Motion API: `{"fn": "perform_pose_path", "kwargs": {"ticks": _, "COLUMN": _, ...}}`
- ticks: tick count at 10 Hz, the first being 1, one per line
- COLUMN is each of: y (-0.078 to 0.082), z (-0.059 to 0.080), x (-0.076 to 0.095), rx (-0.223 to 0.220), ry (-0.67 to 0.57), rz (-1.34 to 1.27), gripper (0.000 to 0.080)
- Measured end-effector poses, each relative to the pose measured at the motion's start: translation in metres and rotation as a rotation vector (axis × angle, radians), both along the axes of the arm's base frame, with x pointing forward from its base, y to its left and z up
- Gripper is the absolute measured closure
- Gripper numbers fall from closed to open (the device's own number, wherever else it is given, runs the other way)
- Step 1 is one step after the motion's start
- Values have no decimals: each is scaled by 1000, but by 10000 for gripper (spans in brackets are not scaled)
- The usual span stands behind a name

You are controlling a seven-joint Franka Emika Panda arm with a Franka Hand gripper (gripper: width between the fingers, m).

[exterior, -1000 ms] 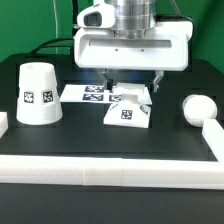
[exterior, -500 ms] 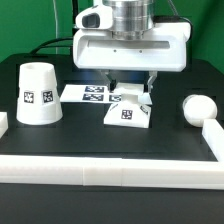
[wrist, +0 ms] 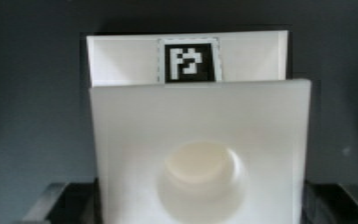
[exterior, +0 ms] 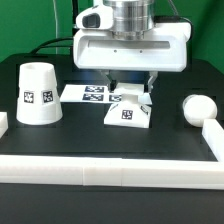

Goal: Assemble lamp

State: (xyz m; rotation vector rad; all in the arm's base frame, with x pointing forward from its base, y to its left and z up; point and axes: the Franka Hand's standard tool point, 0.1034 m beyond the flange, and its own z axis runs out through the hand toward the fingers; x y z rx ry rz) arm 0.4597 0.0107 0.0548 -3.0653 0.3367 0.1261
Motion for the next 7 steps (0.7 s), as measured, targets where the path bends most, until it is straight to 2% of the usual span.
{"fn": "perform_pose_path", "kwargs": {"ticks": 3, "y": 1, "z": 0, "x": 2, "rx": 0, "ry": -1, "rz": 2, "gripper": 268}}
{"fn": "perform_pose_path", "kwargs": {"ticks": 7, "y": 22, "z": 1, "x": 51, "rx": 7, "ry": -50, "rz": 53, "gripper": 268}}
